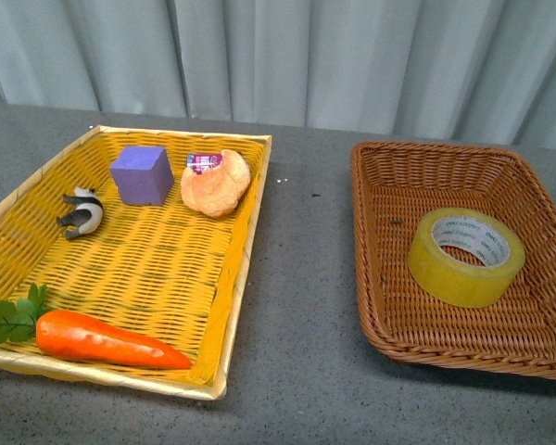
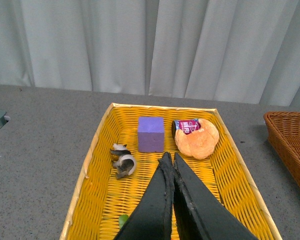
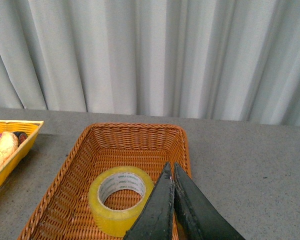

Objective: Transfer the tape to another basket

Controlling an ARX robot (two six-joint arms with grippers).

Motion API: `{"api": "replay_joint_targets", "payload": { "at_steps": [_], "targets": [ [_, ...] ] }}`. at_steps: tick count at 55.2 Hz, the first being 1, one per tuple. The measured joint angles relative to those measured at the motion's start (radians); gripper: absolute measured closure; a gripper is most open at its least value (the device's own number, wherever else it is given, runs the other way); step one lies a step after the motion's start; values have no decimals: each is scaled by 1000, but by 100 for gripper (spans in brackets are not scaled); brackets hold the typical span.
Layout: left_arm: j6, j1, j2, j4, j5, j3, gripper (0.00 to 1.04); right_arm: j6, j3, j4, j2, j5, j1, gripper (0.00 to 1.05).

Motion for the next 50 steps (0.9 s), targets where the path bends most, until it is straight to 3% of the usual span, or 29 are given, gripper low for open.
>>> {"api": "replay_joint_targets", "payload": {
  "at_steps": [50],
  "targets": [
    [0, 0, -541, -491, 1, -13, 101, 0, -32, -506, -562, 0, 0, 104]
  ]
}}
